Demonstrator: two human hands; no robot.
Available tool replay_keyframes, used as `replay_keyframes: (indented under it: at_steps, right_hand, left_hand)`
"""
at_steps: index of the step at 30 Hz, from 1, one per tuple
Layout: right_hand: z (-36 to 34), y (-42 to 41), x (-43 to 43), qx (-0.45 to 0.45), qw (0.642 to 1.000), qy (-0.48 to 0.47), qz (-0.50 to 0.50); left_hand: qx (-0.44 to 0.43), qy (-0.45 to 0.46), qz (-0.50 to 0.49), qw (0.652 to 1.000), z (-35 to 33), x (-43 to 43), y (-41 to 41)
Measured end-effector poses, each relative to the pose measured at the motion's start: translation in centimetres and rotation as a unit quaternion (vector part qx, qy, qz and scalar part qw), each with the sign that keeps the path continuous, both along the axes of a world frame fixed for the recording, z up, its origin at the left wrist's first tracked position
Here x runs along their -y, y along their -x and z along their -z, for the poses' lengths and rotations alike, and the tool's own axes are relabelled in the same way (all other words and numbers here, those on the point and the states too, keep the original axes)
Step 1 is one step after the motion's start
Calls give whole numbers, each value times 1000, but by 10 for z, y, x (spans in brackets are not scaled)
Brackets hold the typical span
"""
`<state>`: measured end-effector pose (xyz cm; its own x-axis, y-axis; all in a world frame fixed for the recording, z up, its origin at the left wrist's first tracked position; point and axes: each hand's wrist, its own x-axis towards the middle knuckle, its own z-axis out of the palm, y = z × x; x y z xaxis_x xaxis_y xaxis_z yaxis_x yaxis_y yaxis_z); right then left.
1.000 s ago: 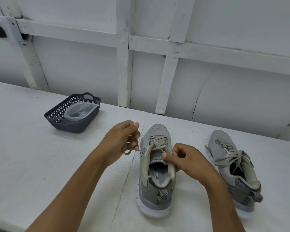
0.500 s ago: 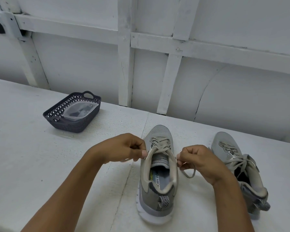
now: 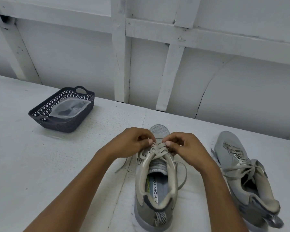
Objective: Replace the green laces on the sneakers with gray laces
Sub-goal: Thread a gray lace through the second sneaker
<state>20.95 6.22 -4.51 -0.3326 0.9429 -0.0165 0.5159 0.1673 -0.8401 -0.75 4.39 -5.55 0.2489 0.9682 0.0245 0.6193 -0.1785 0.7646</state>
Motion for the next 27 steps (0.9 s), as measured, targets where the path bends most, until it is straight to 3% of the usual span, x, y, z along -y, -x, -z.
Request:
replay_keyframes:
  at_steps: [5,10,13,16,19,23,27]
  right_hand:
    - [6,-2,-6,24,1000,-8,-12]
    - [11,-5,-5,-80,996,41,18]
    - [9,-9,-2,-102,994,45,-1]
    - [5,-10,1,-64,997,19,-46]
    - [5,-5,2,-30,999,-3,-39]
    - [11,-7,-1,4,999,0,-46]
    - [10,-12,-1,-39,997,45,-49]
  left_hand:
    - [12,-3,10,1000,4,-6,0]
    - [174,75,3,982,10,-3,5]
    - [173,50,20,983,7,-3,4]
    - [91,13,74,993,4,-3,2]
    - [73,-9,56,996,7,-3,-2]
    - [110,-2,21,994,8,-3,-2]
    - [212,52,15,976,7,3,3]
